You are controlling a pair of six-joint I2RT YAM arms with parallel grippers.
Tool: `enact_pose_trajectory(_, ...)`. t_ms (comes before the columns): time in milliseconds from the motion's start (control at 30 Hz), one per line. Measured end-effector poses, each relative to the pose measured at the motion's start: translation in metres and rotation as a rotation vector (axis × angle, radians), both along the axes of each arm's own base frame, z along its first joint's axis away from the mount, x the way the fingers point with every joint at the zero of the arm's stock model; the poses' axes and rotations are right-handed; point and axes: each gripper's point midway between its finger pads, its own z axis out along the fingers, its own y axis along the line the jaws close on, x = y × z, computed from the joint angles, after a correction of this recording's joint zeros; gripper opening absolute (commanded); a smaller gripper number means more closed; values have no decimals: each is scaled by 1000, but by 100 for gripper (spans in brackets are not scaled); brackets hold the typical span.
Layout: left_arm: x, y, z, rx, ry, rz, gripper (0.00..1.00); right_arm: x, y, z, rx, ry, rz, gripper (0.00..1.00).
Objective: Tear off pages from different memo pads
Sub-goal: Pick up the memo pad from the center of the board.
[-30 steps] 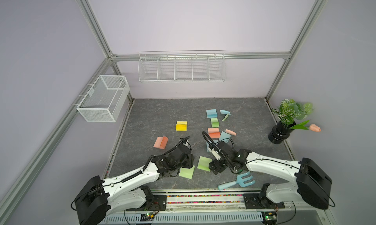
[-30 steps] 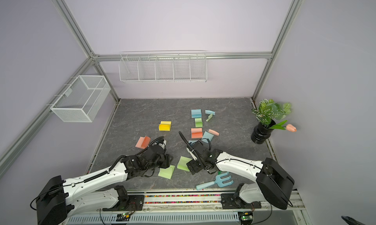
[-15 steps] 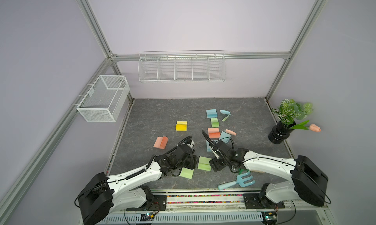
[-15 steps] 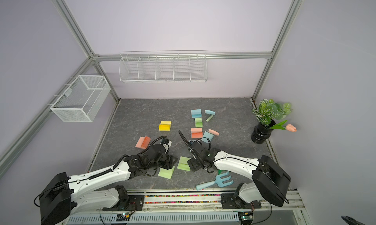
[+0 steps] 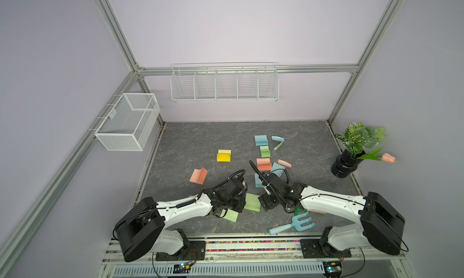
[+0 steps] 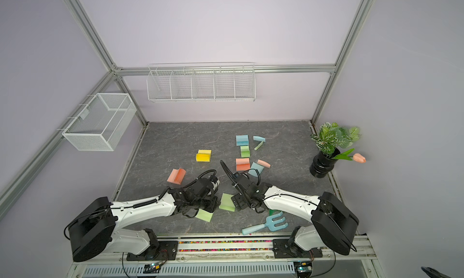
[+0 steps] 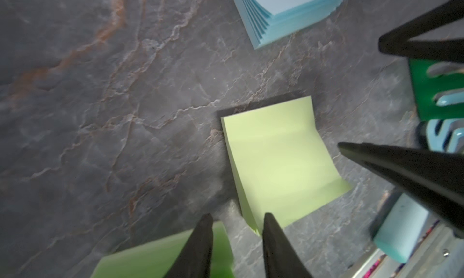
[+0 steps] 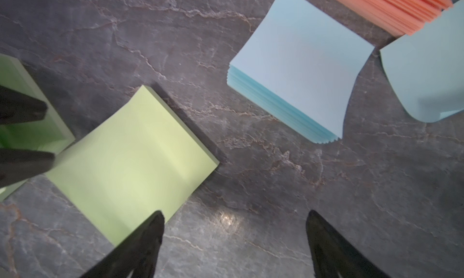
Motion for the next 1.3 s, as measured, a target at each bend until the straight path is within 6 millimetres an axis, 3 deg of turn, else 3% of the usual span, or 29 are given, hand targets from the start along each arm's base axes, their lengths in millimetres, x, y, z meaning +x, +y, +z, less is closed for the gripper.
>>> enact_pose_trajectory(333, 2, -8, 13, -53, -18, -4, 33, -15, 17, 22, 134, 32, 75, 89)
enact_pose_trajectory(700, 9, -4, 32, -89, -76, 34, 35, -29, 22, 2, 126, 120, 109, 89)
enact_pose_trajectory(1033, 9, 1, 35, -85, -87, 42, 35, -21, 12, -10, 55, 96, 74, 89)
enact_pose_trajectory(1300, 4, 2, 31, -89, -74, 32, 36, -10, 6, -8, 22, 46, 33, 89)
